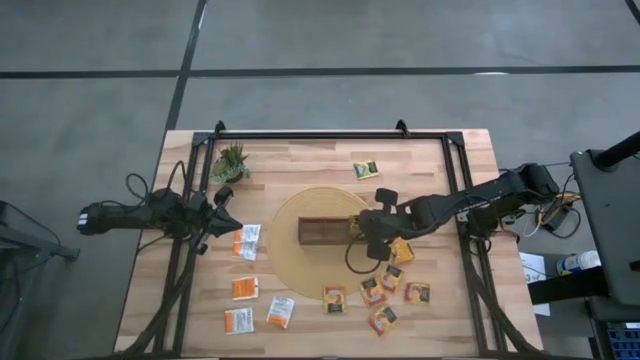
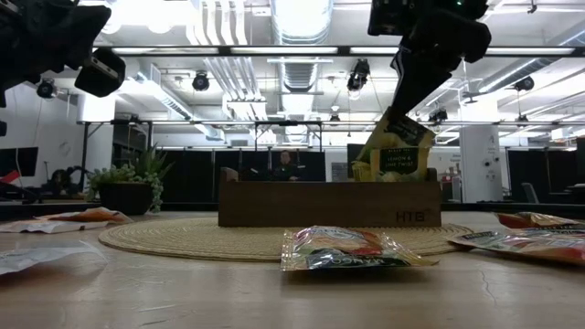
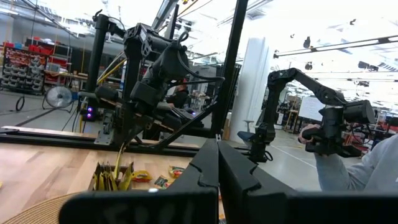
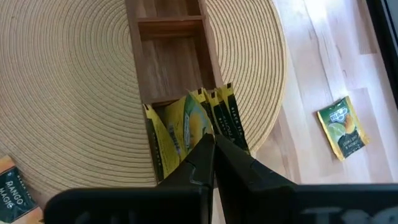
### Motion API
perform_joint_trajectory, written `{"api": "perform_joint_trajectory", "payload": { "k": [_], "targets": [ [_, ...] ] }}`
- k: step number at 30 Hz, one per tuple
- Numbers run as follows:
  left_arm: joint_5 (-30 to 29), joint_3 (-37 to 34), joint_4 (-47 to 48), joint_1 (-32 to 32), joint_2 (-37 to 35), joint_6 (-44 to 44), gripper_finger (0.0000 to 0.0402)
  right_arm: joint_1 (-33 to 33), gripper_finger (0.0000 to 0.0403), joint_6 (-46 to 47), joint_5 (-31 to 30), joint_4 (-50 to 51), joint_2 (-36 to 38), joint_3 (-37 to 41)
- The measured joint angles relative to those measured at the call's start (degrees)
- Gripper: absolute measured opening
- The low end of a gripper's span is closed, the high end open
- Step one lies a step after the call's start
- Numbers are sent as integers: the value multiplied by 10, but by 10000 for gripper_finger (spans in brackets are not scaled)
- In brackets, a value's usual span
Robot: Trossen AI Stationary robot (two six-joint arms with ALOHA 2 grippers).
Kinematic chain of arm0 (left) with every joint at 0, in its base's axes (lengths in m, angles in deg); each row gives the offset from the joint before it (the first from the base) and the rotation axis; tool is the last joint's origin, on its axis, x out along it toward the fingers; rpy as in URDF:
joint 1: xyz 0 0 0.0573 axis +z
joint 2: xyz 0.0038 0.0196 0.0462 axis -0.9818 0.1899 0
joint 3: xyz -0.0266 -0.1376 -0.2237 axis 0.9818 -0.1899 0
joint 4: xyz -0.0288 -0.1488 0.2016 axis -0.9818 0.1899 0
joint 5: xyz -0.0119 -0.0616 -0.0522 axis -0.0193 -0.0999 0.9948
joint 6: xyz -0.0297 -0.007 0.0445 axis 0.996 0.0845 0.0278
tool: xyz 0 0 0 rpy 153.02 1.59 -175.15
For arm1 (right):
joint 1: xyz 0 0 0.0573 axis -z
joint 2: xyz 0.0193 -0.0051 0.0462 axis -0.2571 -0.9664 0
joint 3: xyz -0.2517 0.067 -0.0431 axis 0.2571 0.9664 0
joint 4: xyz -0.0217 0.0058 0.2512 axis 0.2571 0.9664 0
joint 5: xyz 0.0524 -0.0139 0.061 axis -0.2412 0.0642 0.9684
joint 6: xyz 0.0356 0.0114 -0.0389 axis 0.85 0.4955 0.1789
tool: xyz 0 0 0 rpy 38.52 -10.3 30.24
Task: Pick & Place Tea
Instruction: Put the top yellow tea bag into the right of the wooden organizer
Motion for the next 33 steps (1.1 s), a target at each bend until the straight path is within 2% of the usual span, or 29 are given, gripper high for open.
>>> {"api": "perform_joint_trajectory", "payload": {
  "k": [5,17,21,23,25,30,33],
  "targets": [
    [0,0,0,0,0,0,0,0,29,12,0,-1,0,0],
    [0,0,0,0,0,0,0,0,127,23,3,-1,0,-19],
    [0,0,0,0,0,0,0,-2,138,23,62,-3,0,-19],
    [0,0,0,0,0,0,0,-2,136,20,72,-3,0,-15],
    [0,0,0,0,0,0,0,-2,131,9,52,-3,0,-11],
    [0,0,0,0,0,0,0,2,114,-18,-85,-4,0,-9],
    [0,0,0,0,0,0,0,9,102,-16,-103,-4,0,-9]
  ]
}}
